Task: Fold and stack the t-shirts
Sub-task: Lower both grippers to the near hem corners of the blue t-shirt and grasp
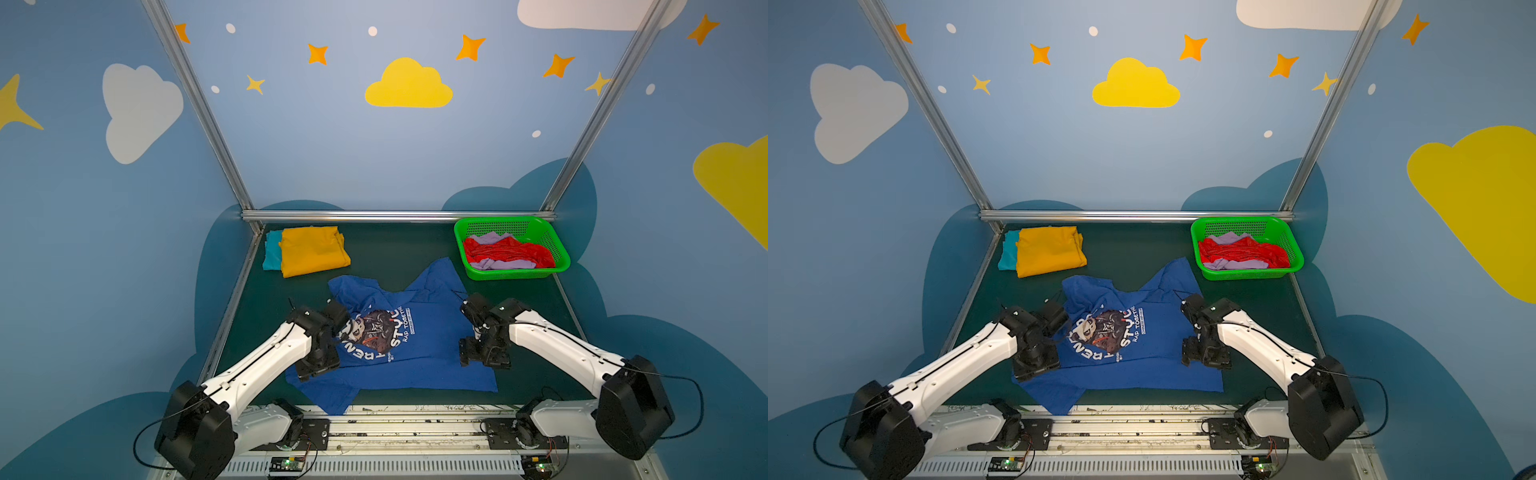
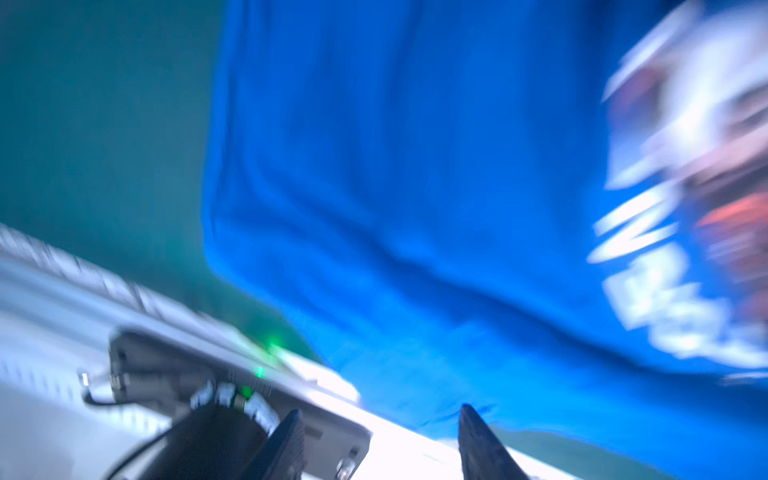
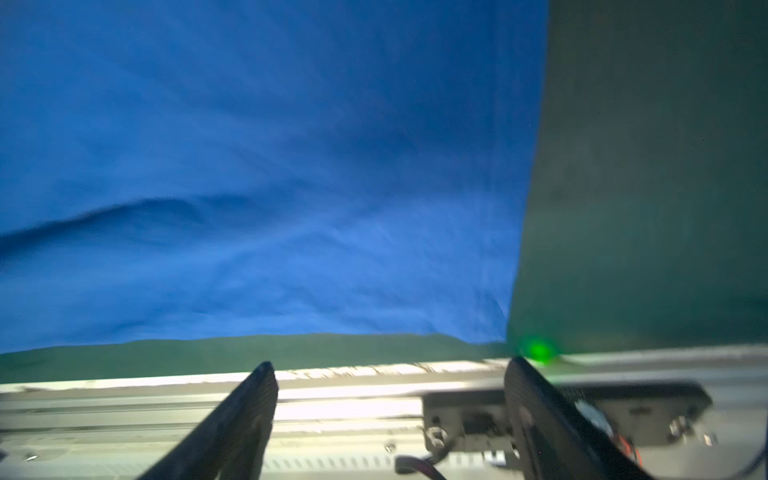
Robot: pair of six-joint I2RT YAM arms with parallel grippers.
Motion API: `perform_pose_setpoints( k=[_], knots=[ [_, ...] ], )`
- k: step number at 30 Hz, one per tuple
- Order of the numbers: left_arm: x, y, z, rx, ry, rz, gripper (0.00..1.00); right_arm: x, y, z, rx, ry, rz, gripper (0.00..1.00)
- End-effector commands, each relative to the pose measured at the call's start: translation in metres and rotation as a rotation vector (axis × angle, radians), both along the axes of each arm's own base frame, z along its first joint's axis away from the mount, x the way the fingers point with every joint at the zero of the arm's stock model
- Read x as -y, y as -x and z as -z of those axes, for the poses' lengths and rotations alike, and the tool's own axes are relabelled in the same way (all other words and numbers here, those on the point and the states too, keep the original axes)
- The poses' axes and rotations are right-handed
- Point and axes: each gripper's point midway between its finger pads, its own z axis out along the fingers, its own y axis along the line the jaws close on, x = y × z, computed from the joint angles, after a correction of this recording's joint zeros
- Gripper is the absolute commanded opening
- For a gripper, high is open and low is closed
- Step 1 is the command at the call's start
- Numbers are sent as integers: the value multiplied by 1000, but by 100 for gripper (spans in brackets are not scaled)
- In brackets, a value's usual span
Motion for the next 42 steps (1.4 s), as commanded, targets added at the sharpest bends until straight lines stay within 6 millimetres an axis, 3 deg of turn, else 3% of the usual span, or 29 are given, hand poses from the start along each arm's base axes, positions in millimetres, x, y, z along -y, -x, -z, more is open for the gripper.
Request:
perform_pose_setpoints(
  k=[1, 4, 9, 14, 17, 19, 23, 27, 29, 32, 34, 36, 42],
  knots=[
    [1, 35, 10, -114, 20, -107, 68, 11, 15, 10, -89, 8, 119, 87],
    [6, 48, 30, -147, 48, -136, 75, 16, 15, 21, -105, -24, 180, 87],
    [16, 66, 66, -213, 74, -169, 73, 23, 11, 29, -96, -54, 243, 87],
    [22, 56, 85, -202, 67, -159, 73, 26, -1, 37, -56, -71, 287, 87],
    [21, 50, 94, -212, 27, -144, 56, 19, -7, 38, -50, -113, 295, 87],
    [23, 50, 101, -239, 20, -138, 42, 20, 3, 46, -86, -105, 300, 86],
    [30, 41, 105, -260, 11, -116, 5, 29, 7, 42, -99, -48, 277, 86],
    [34, 23, 90, -235, 2, -90, 4, 30, 5, 40, -123, -16, 248, 84],
    [34, 10, 78, -203, 24, -96, 4, 24, 5, 40, -127, -33, 245, 80],
    [30, -8, 59, -147, 80, -126, 4, 11, 6, 41, -134, -53, 235, 59],
    [23, -17, 46, -116, 104, -143, 4, 3, 7, 44, -148, -66, 237, 36],
    [15, -20, 35, -91, 116, -160, 4, -3, 8, 50, -166, -82, 245, 1],
    [2, -12, 22, -71, 134, -196, 4, -2, -13, 38, -116, -110, 274, 0]
  ],
)
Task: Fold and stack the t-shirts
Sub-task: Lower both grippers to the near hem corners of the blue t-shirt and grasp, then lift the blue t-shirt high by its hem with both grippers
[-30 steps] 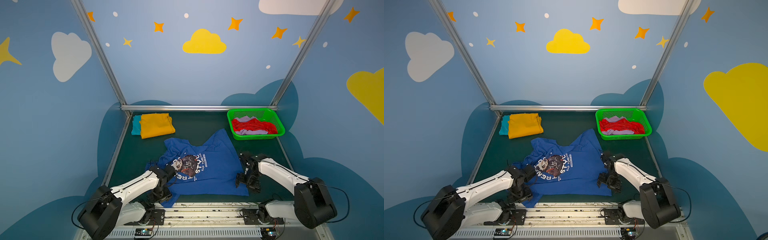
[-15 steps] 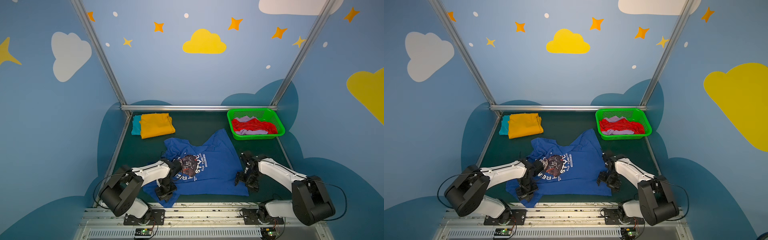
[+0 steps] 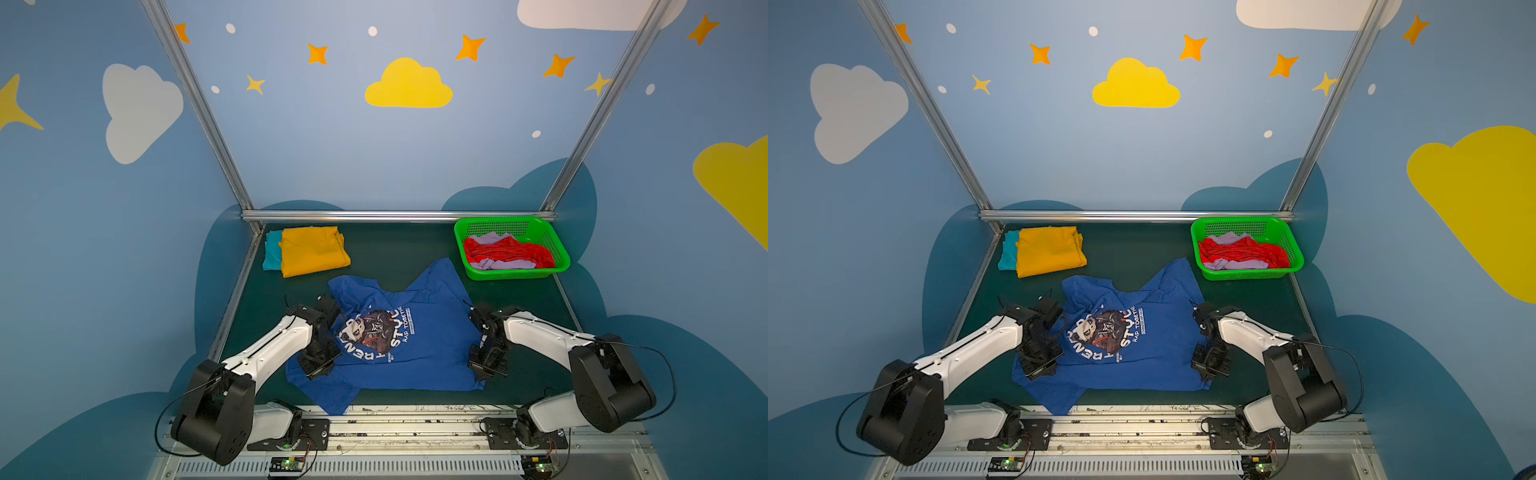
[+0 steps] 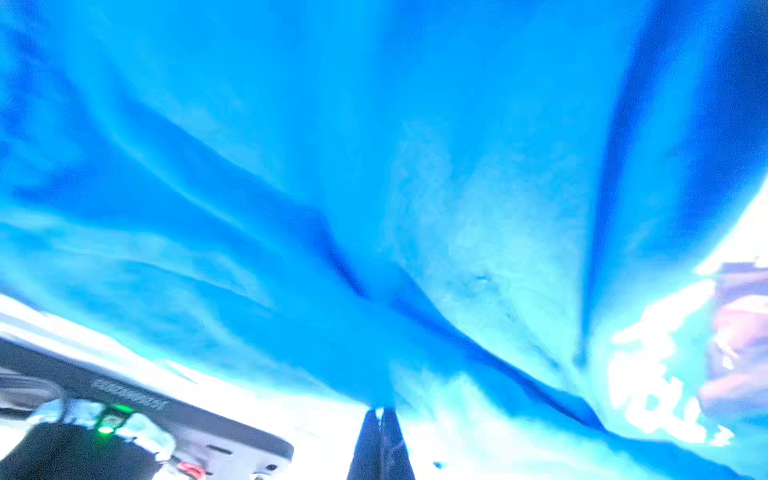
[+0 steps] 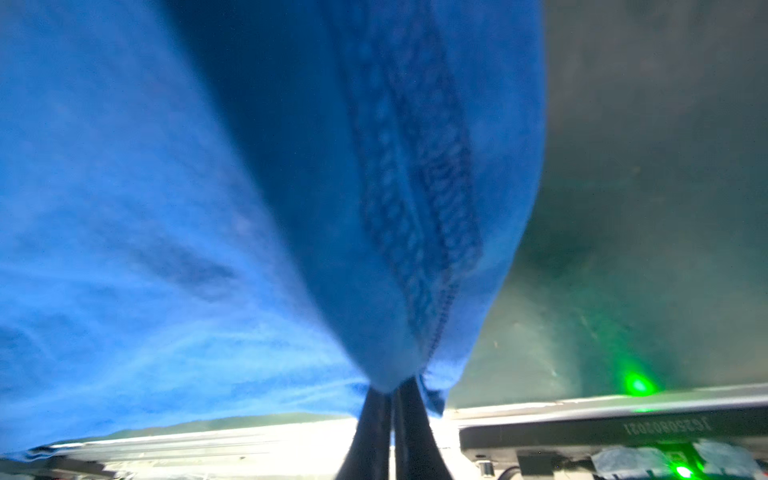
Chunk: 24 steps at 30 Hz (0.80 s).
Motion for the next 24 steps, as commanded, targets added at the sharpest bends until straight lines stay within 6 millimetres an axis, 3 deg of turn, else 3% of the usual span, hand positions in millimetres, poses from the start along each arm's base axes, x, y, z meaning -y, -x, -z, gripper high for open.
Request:
perform_pose_setpoints(
  k=[1, 2, 5, 6, 10, 13, 16, 19, 24],
  knots=[
    [-9, 16, -1, -40, -11, 24, 4, -3, -23, -14, 62, -24, 29, 0],
    [-6, 21, 2, -54, 14, 30, 6, -1, -28, -20, 75, -18, 27, 0],
    [0, 44, 12, -129, 44, 41, 60, 1, -37, -33, 104, -15, 21, 0],
    [-2, 52, 12, -144, 16, 55, 66, 1, -39, -35, 108, -13, 20, 0],
    [-4, 72, 6, -136, -23, 76, 59, 1, -46, -39, 113, -32, 31, 0],
    [-9, 82, 12, -96, -51, 52, 56, 1, -51, -41, 117, -40, 31, 0],
    [-14, 87, 28, -51, -57, 6, 68, 0, -55, -44, 129, -50, 30, 0],
    [-14, 81, 44, 10, -51, -36, 73, 1, -57, -47, 139, -63, 36, 0],
    [-21, 69, 62, 73, -101, -66, 71, 3, -58, -51, 148, -82, 45, 0]
  ],
)
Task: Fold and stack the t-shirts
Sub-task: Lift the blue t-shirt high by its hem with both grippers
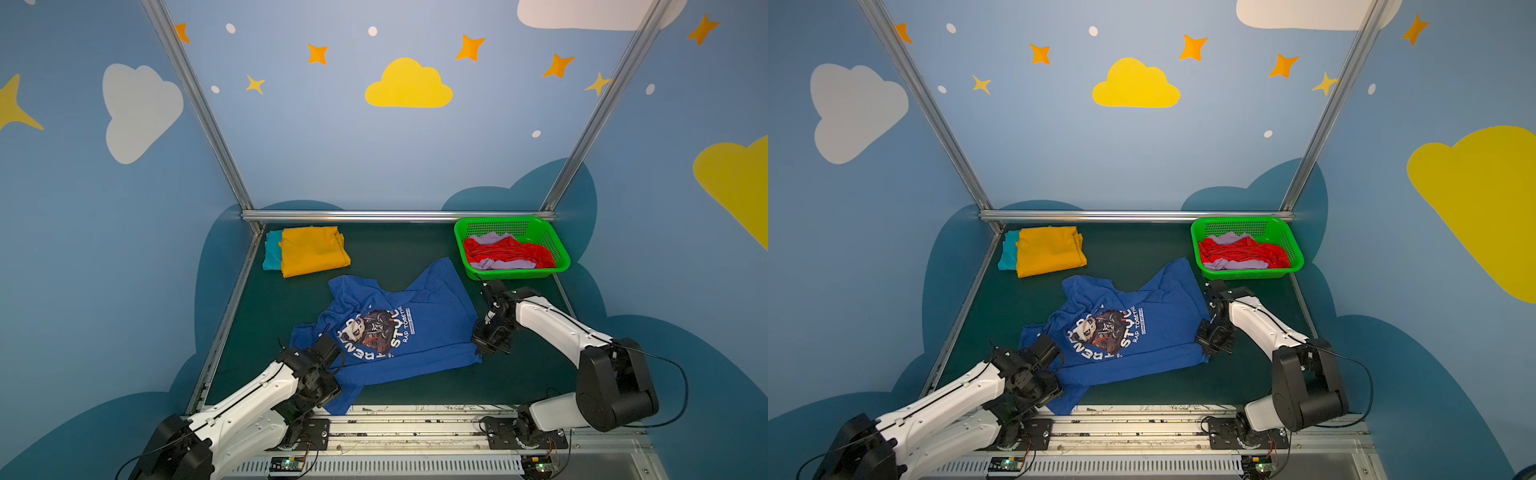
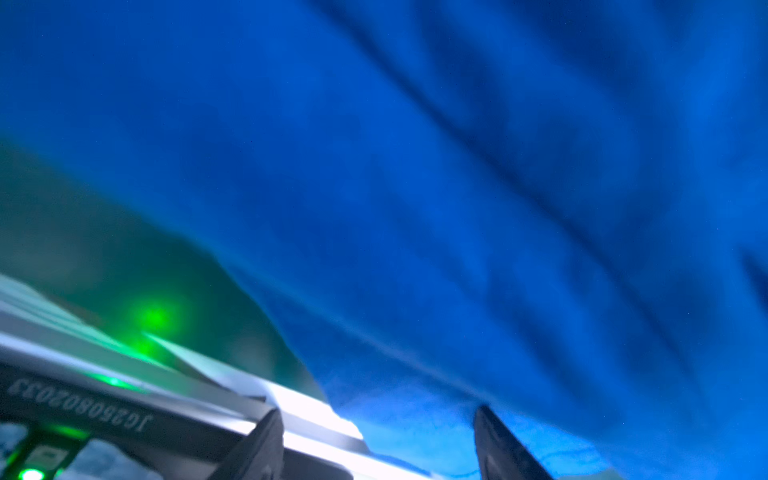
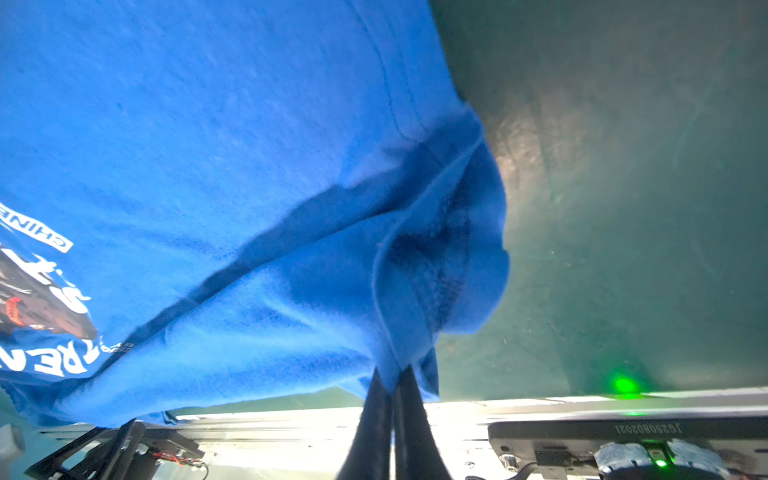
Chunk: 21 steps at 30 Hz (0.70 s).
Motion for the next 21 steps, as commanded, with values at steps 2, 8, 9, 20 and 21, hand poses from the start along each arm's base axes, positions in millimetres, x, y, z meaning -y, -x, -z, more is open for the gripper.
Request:
perform_pose_setpoints(
  k=[2, 8, 9, 20, 21],
  knots=[
    [-22, -10, 26, 57, -135, -53, 67, 1, -1, -11, 12, -17, -5, 0],
    [-24, -10, 39, 16, -183, -45, 18, 3, -2, -12, 16, -17, 4, 0],
    [-22, -12, 38, 12, -186, -40, 11, 3, -2, -11, 15, -18, 4, 0],
    [-9, -134, -107, 244, -125, -32, 4, -16, -62, -48, 111, -129, 12, 0],
    [-12, -162, -130, 322, -114, -38, 4, -23, -82, -58, 137, -156, 16, 0]
  ],
)
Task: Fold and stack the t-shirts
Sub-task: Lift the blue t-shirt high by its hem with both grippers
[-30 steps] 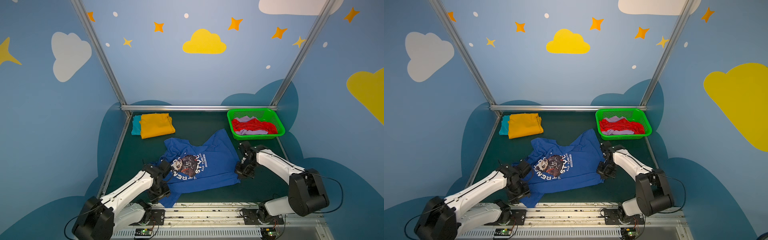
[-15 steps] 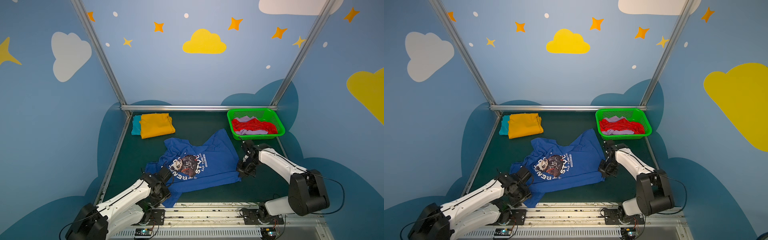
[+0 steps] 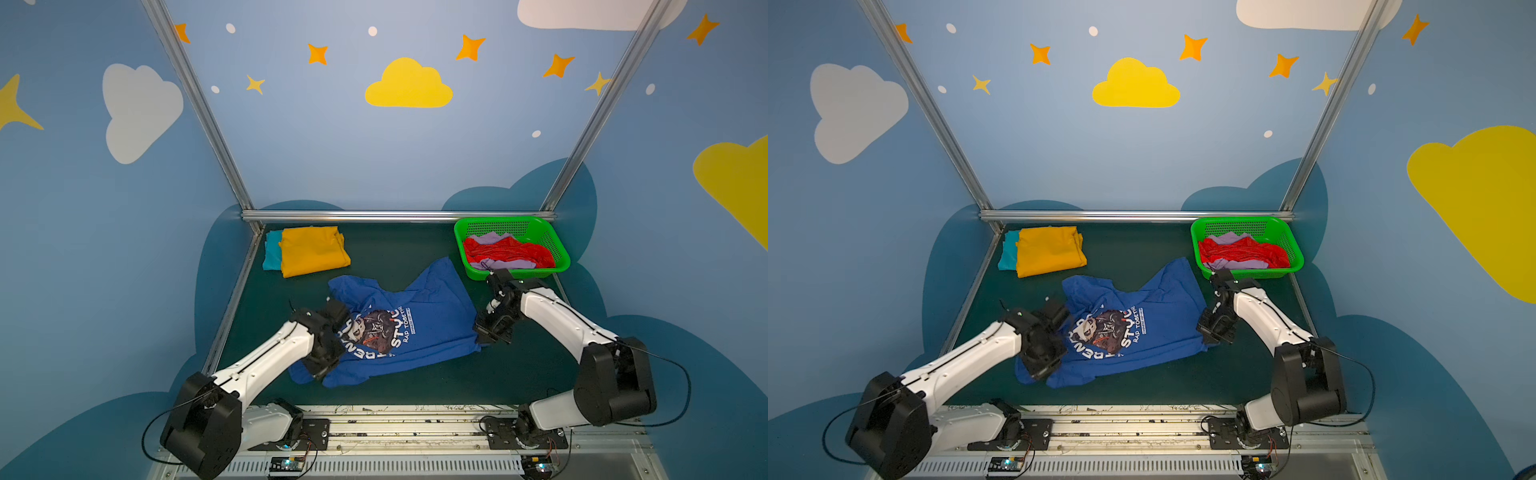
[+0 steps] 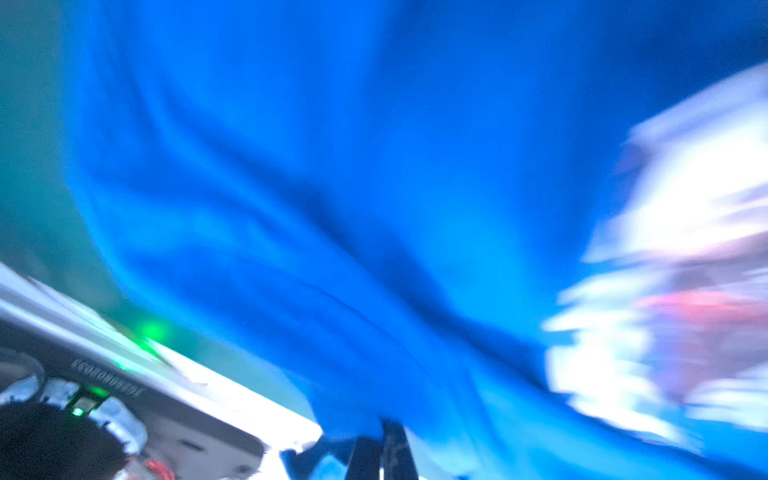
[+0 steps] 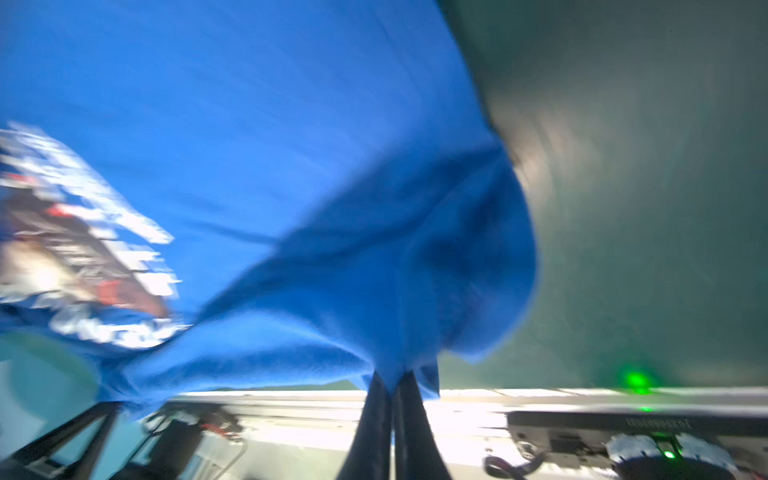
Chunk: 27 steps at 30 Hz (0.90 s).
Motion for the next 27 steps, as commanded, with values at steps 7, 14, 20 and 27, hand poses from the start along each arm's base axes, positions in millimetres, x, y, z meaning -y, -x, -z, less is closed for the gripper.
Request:
perform_pose_setpoints(
  k=[7, 14, 20, 27],
  knots=[
    [-37, -192, -182, 489, -37, 22, 4, -50, -188, -143, 388, -221, 10, 0],
    [-33, -275, -365, 984, 63, 73, 4, -82, -285, -320, 1021, -414, -81, 0],
    [-56, -281, -481, 1406, 226, 45, 4, -76, -287, -441, 1497, -509, -49, 0],
    [-98, -223, -580, 1742, 189, 24, 4, -45, -264, -495, 1666, -493, -33, 0]
  ],
)
